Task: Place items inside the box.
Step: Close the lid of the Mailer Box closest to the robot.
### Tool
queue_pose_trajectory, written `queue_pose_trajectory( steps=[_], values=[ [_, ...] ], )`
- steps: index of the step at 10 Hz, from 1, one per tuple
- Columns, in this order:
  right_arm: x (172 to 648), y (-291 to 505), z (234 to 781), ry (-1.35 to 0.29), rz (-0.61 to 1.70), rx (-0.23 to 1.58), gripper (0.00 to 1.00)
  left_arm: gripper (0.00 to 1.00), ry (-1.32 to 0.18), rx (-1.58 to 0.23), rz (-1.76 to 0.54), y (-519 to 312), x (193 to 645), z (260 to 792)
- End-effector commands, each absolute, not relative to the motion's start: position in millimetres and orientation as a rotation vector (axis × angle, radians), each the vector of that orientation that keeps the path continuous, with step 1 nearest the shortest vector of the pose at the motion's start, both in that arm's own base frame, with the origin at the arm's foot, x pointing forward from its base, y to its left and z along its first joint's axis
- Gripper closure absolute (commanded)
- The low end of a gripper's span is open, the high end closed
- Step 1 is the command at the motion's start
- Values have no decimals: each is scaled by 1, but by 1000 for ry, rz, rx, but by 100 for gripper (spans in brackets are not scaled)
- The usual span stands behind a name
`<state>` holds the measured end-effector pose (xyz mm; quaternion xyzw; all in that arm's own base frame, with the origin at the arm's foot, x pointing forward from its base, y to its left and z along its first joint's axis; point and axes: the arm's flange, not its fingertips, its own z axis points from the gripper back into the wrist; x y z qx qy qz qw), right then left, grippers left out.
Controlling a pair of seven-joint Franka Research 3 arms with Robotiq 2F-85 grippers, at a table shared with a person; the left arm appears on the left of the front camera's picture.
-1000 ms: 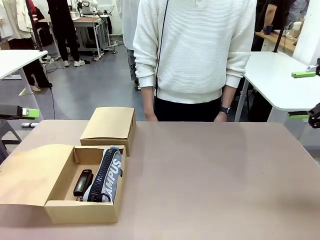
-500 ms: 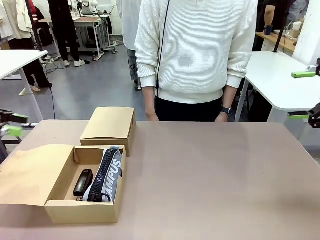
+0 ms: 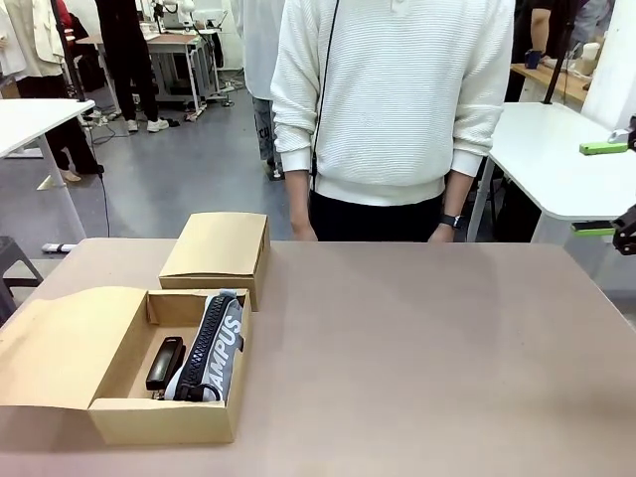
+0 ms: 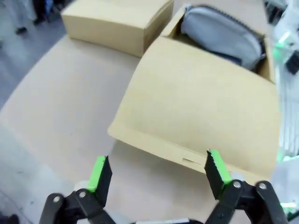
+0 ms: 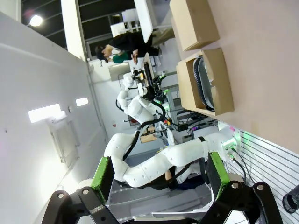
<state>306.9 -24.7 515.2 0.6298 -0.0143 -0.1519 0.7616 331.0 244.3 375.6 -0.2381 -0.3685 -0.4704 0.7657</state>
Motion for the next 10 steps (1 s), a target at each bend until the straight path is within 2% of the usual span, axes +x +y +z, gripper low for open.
queue_pose_trajectory(
  steps=[1,3,10],
  values=[
    [306,-27,517,-31,-324,1384,0,0,-804,-523,-1025,246,330,377],
    [306,-27,517,-31,-324,1384,0,0,-811,-516,-1157,253,358,346],
    [306,-27,517,-31,-324,1384,0,0,-681,-658,-1264,219,360,286]
  ],
)
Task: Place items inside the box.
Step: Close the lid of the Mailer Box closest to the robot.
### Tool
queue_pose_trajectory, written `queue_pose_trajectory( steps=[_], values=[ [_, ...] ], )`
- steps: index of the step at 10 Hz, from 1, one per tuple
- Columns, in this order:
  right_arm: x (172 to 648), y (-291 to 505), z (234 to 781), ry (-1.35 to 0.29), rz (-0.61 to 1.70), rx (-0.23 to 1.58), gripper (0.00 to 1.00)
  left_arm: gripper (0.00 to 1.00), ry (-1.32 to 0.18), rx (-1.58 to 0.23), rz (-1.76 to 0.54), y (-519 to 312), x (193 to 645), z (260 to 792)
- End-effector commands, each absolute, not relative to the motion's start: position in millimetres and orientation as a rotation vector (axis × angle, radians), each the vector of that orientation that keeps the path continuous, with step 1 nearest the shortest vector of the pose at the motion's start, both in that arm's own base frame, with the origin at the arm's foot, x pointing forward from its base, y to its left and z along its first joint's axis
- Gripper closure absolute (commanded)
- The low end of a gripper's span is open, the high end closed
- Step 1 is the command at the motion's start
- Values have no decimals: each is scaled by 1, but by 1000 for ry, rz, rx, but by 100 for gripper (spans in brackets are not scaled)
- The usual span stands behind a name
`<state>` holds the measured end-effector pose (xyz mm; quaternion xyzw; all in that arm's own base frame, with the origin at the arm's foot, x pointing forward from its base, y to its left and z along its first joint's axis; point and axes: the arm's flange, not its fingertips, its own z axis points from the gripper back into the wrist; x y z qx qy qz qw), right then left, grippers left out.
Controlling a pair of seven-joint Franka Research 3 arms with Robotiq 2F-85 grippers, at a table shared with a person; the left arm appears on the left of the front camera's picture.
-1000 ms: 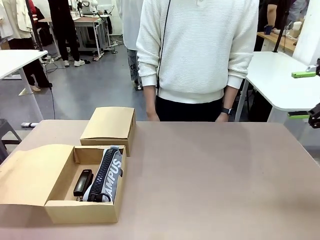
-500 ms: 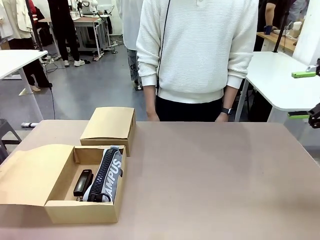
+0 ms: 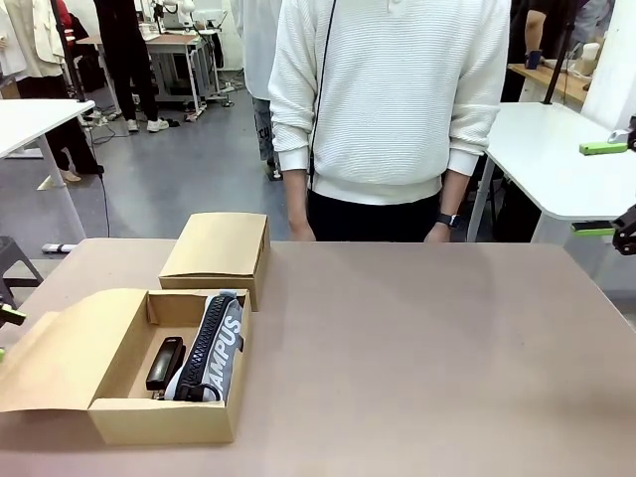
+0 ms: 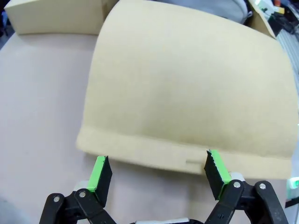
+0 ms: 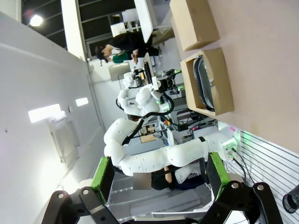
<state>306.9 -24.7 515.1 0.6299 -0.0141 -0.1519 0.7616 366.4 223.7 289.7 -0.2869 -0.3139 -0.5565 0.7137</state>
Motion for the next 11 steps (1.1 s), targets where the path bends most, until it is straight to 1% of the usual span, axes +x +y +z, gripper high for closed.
queue_pose_trajectory(
  steps=[1,3,6,7,9,11],
  values=[
    [306,-27,517,-31,-324,1384,0,0,-675,-683,-1279,212,360,284],
    [306,-27,517,-31,-324,1384,0,0,-672,-681,-1293,212,366,287],
    [306,-27,517,-31,-324,1384,0,0,-676,-653,-1267,231,363,291],
    [306,-27,517,-31,-324,1384,0,0,-650,-615,-1287,241,366,292],
    [306,-27,517,-31,-324,1384,0,0,-590,-530,-1302,260,355,287],
    [306,-27,517,-31,-324,1384,0,0,-558,-496,-1296,269,357,286]
  ],
)
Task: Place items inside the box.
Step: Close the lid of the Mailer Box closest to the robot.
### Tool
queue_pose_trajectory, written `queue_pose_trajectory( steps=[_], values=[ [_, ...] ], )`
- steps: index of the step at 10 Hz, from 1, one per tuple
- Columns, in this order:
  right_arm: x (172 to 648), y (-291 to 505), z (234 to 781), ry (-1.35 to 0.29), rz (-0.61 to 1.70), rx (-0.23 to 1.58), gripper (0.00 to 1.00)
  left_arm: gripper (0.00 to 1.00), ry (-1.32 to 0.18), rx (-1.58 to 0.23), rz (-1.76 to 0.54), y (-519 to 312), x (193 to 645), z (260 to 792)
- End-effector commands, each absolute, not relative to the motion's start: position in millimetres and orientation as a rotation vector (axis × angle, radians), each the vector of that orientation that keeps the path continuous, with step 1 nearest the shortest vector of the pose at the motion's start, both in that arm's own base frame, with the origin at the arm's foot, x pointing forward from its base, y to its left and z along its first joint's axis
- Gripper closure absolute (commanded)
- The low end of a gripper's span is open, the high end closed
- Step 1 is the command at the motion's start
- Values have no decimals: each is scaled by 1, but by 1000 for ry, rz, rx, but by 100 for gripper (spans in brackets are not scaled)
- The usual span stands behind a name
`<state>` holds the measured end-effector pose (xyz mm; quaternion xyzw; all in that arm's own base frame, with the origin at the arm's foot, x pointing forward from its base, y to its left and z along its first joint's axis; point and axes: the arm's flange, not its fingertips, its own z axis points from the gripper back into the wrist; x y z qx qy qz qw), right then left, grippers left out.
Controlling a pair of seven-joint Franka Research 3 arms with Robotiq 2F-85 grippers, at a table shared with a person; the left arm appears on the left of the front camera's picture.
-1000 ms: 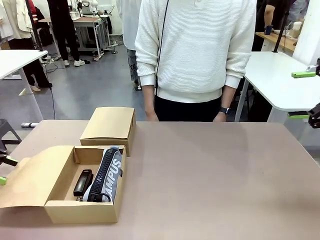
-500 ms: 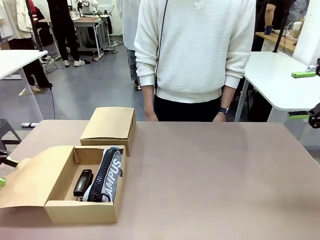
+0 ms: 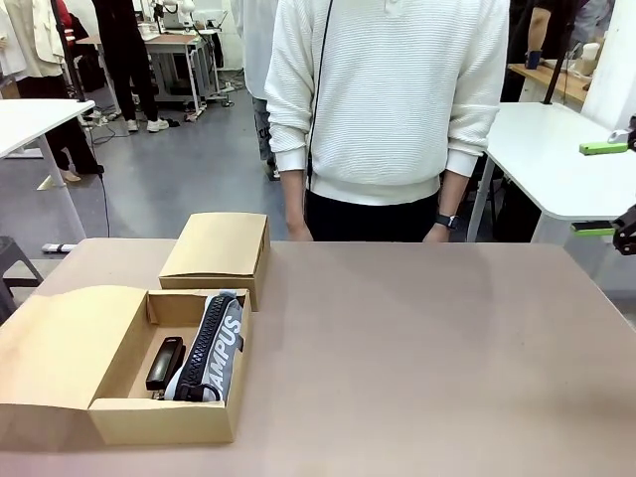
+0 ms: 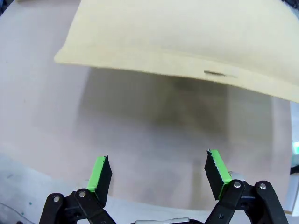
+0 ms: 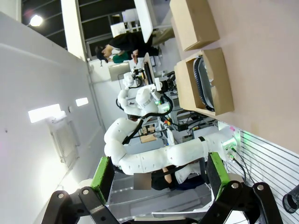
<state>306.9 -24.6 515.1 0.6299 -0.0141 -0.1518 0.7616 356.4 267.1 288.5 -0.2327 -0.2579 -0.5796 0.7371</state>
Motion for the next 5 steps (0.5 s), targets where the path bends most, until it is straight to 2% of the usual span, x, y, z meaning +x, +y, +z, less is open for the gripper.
queue_pose_trajectory(
  steps=[1,5],
  values=[
    [306,-27,517,-31,-324,1384,0,0,-554,-485,-1298,270,359,284],
    [306,-27,517,-31,-324,1384,0,0,-611,-618,-1329,245,356,267]
  ],
)
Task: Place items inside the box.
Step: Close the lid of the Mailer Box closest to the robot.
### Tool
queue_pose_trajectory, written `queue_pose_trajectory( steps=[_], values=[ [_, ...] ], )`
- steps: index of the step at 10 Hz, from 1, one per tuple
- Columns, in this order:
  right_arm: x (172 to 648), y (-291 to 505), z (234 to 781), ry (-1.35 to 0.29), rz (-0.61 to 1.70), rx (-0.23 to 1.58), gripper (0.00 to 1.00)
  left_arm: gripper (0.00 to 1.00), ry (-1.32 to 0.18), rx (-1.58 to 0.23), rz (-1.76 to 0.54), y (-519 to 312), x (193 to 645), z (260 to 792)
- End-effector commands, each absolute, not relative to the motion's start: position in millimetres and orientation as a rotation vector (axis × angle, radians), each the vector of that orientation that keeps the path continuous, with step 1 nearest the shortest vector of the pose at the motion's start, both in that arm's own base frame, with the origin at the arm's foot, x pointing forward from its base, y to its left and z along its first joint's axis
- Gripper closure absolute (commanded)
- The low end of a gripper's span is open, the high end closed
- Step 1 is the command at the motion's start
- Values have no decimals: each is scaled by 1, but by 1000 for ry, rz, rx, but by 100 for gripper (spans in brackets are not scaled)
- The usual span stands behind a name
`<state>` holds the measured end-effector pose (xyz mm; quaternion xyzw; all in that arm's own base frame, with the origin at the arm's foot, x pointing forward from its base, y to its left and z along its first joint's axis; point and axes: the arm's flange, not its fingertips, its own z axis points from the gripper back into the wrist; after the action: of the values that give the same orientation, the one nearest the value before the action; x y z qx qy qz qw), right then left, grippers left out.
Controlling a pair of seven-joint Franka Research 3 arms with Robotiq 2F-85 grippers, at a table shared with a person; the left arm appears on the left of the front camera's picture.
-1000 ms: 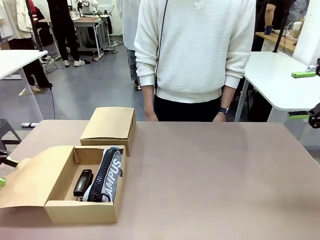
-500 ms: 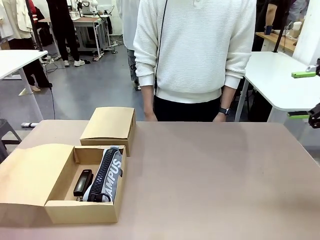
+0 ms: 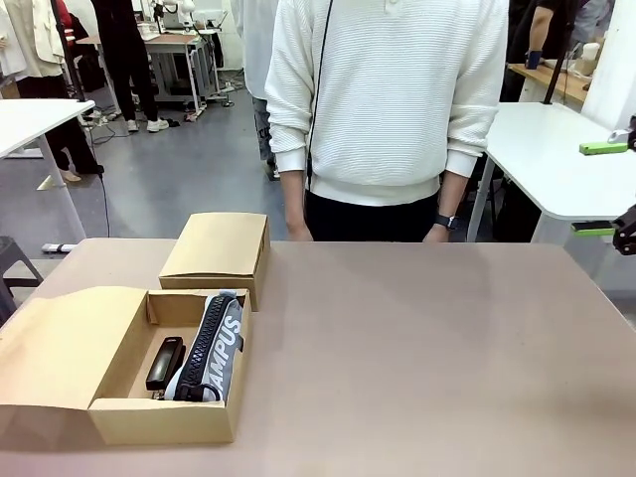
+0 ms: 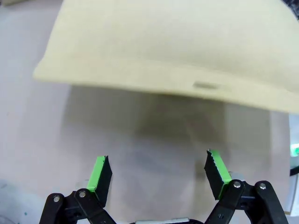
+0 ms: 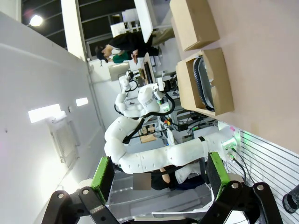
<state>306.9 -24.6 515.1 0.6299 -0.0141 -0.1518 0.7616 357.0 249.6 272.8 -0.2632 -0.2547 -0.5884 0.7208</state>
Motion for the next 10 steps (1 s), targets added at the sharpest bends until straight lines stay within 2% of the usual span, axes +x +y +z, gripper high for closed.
queue_pose_trajectory(
  steps=[1,4,10],
  values=[
    [306,-27,517,-31,-324,1384,0,0,-611,-670,-1338,237,354,264],
    [306,-27,517,-31,-324,1384,0,0,-683,-809,-1368,219,349,271],
    [306,-27,517,-31,-324,1384,0,0,-963,-1099,-1445,160,313,334]
  ],
)
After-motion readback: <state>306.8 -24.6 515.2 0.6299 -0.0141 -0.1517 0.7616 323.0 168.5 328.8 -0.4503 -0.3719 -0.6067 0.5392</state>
